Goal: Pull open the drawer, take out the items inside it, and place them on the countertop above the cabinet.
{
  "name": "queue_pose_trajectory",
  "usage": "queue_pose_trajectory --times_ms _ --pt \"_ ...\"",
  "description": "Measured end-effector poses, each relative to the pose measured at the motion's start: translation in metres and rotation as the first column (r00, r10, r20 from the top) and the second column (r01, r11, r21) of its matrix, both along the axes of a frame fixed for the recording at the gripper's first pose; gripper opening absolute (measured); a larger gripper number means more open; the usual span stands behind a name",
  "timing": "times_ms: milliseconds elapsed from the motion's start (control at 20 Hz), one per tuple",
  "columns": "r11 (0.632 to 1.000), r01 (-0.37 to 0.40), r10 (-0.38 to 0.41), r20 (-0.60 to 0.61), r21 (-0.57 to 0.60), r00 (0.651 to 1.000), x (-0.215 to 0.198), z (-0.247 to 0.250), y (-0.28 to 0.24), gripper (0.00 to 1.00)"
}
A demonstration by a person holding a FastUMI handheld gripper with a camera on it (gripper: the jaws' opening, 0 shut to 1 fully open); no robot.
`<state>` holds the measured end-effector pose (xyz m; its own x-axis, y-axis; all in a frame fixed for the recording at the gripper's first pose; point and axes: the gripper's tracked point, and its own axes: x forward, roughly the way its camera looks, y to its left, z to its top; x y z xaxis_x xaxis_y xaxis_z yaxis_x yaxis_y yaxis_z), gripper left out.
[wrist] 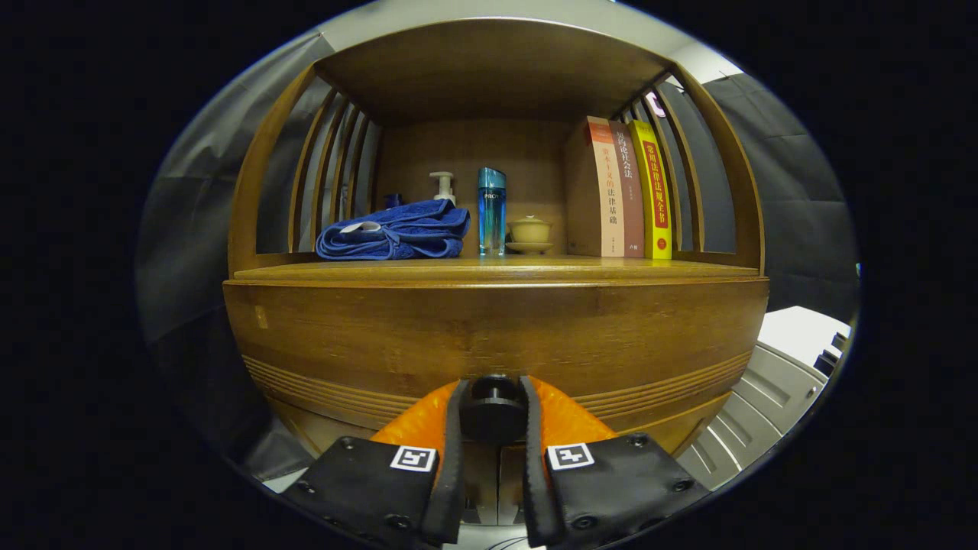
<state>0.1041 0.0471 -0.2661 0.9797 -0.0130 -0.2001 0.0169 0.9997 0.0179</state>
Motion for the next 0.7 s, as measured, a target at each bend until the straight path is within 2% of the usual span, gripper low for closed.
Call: queue_pose_trajectory --times_ms 250,400,700 --pt "1.000 0.004 -0.004 -0.007 -0.007 1.000 -0.024 0.007 -0.001 0.39" --pt "0.999 0.017 -0.016 -0.016 0.032 1.000 -0.044 0.013 -0.001 0.39" --pt "0.999 -0.007 0.008 -0.021 0.042 1.000 -0.079 0.022 0.000 0.39"
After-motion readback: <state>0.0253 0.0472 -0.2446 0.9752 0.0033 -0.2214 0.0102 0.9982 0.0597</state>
